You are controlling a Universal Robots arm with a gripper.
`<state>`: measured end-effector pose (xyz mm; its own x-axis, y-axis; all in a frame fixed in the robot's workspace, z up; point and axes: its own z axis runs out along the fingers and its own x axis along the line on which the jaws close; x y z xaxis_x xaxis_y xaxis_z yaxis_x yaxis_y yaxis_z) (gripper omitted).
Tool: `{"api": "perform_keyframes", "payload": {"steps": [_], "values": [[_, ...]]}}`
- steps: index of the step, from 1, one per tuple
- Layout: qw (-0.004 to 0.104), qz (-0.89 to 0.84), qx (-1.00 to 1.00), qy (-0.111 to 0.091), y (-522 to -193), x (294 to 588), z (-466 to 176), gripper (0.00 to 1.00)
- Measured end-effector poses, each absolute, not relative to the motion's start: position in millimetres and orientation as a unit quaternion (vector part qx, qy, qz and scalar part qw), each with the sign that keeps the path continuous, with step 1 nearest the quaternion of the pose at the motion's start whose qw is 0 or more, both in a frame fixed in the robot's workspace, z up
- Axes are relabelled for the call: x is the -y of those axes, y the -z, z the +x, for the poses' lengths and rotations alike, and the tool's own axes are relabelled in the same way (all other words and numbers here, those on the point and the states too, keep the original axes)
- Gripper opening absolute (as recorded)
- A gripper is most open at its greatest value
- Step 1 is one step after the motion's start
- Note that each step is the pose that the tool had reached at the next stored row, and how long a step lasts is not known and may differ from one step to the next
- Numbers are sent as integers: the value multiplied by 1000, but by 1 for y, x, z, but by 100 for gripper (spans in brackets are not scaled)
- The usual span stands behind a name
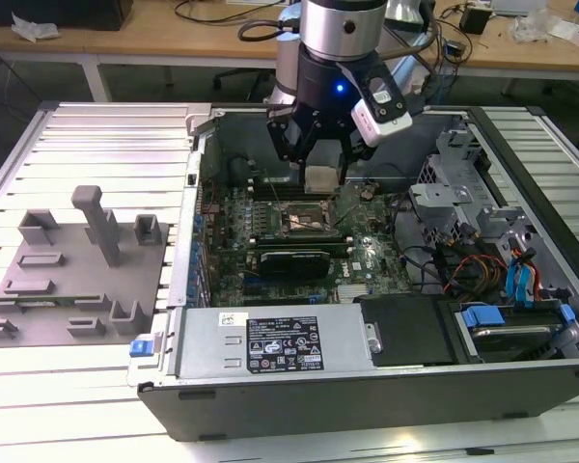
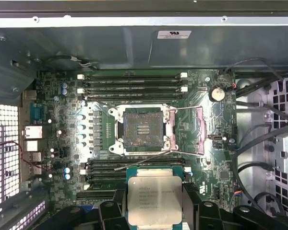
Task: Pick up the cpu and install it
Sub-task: 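Pick up the cpu and move it towards the insertion slot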
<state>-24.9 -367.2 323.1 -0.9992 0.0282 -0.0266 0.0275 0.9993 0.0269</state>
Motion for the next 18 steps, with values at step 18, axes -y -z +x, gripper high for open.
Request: {"api": "perform_keyframes", "payload": {"steps": [18], "values": [[13,14,-1000,-14,-298,354,-31,55]]}}
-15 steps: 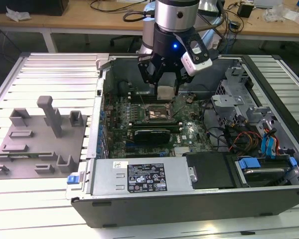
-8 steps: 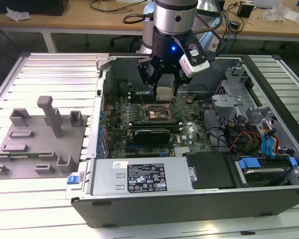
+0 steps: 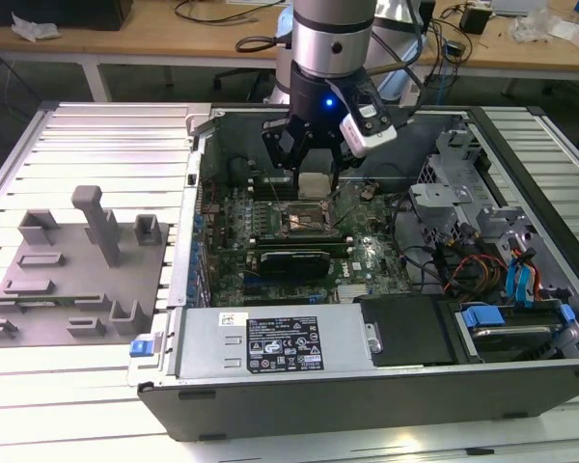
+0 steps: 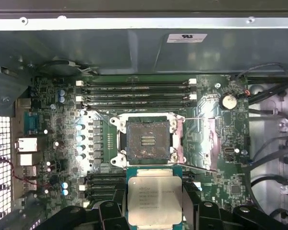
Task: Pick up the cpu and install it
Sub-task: 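Pick up the cpu and move it towards the insertion slot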
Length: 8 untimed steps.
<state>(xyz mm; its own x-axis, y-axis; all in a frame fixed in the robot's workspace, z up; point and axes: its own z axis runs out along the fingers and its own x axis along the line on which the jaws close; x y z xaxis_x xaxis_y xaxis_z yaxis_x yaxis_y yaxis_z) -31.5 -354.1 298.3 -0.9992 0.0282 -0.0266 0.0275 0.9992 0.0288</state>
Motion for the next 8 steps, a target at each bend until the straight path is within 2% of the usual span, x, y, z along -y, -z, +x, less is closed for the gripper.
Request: {"api": "perform_keyframes", "payload": {"steps": [8], "values": [[13,14,-1000,-15,-283,351,-42,55]]}}
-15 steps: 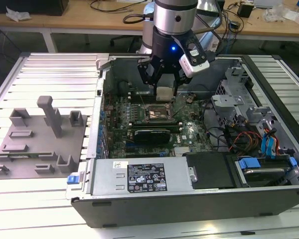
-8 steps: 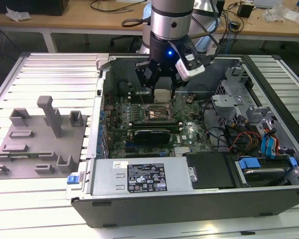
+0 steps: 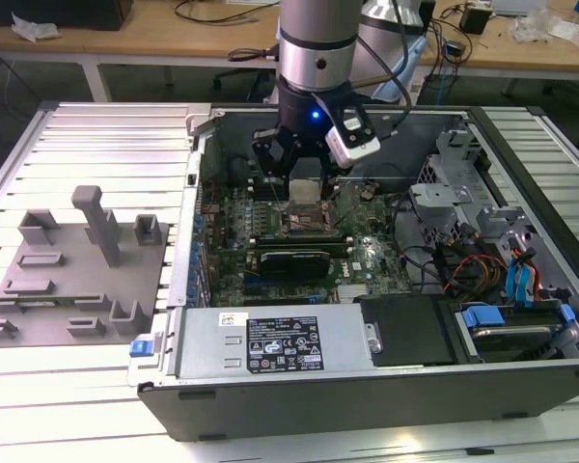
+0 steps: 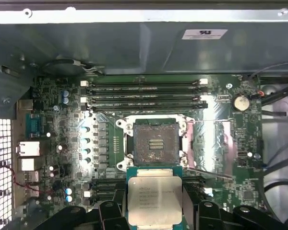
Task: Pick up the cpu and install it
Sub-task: 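Pick up the cpu and move it towards the insertion slot, then place the cpu into insertion slot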
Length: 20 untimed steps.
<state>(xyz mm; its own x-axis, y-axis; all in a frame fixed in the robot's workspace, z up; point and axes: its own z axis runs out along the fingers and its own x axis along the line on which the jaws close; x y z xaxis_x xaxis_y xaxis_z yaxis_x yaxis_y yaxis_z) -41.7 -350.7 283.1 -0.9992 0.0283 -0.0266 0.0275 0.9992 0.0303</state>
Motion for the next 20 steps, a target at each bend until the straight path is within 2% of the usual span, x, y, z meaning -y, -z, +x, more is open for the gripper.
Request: {"api": "perform_keyframes", "payload": {"steps": [12,20], "values": [[13,14,-1000,-16,-264,336,-44,55],[13,14,-1000,-16,-263,336,-44,55]]}}
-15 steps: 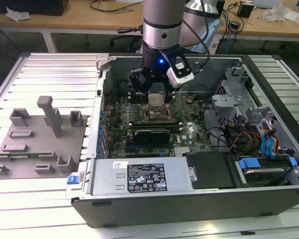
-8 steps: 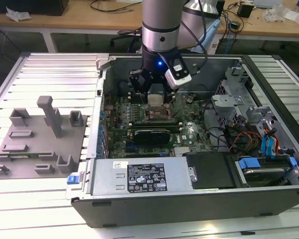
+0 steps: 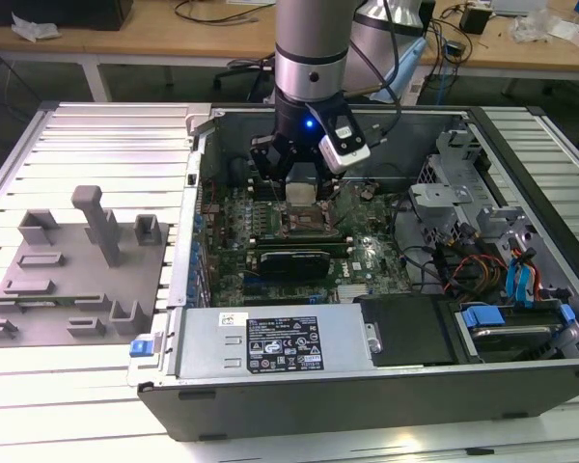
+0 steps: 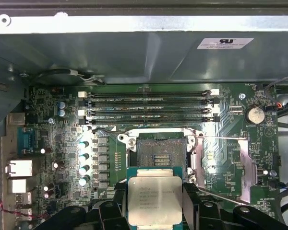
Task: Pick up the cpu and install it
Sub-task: 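Place the cpu into insertion slot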
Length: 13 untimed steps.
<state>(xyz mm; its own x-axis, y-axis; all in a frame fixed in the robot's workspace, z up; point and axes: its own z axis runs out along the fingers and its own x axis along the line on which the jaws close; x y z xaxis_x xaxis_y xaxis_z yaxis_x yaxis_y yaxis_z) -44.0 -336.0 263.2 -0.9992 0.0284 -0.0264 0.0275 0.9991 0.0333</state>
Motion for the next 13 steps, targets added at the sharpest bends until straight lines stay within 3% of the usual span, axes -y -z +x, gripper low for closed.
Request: {"api": "perform_keyframes", "payload": {"steps": [13], "values": [[14,23,-1000,-16,-263,336,-44,55]]}}
